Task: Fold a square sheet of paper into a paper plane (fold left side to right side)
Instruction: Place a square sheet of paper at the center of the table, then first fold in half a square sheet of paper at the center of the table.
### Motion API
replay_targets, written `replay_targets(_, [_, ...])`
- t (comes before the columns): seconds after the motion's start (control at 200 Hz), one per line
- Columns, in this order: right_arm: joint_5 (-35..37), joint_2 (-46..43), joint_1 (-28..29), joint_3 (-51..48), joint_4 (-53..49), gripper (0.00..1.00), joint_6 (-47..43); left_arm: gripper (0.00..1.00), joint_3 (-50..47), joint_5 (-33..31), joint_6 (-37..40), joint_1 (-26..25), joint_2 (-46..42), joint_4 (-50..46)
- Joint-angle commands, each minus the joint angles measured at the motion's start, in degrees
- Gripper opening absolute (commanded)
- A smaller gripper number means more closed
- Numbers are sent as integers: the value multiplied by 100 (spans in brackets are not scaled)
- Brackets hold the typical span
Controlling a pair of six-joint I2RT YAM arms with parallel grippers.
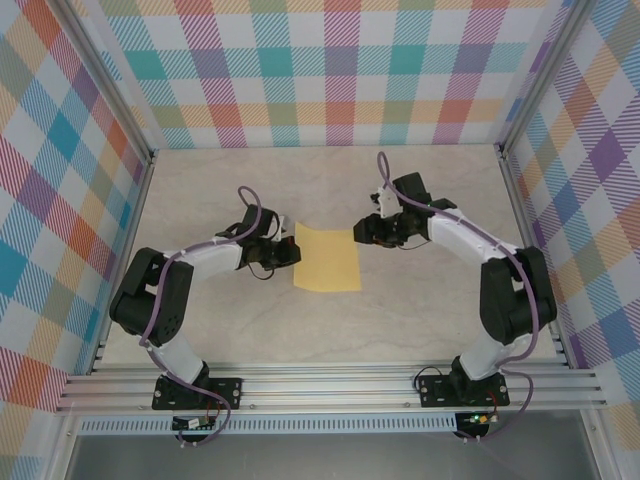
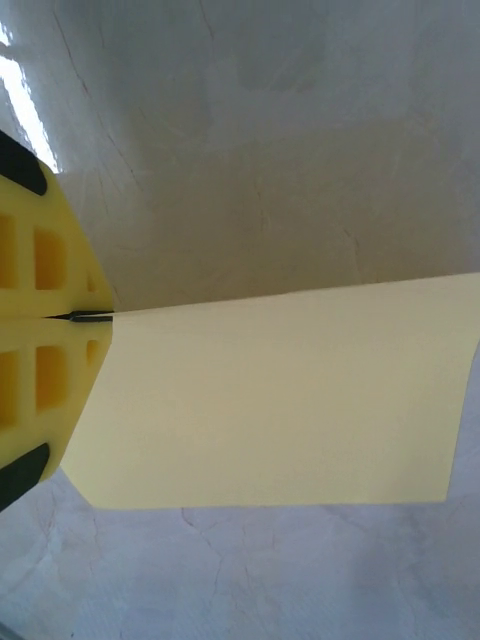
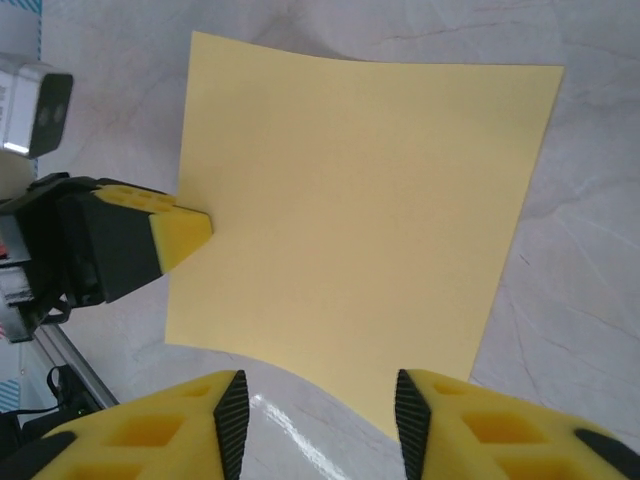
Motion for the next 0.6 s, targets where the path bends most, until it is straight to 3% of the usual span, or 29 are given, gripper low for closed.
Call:
replay_targets(0.0, [-131, 440, 147, 62, 619, 38, 465, 0, 339, -254, 385, -5, 70, -538])
replay_targets(0.165, [120, 1137, 240, 345, 547, 32, 655, 0, 505, -239, 496, -5, 97, -688])
replay_targets(0.36, [305, 1578, 313, 489, 344, 32, 615, 1, 587, -23, 454, -5, 122, -695])
replay_targets(0.5, [461, 1782, 311, 533, 54, 32, 573, 10, 611, 306, 213, -31, 134, -462])
replay_targets(0.595, [580, 1841, 318, 471, -57, 32, 570, 21, 589, 670, -41, -40, 120, -152])
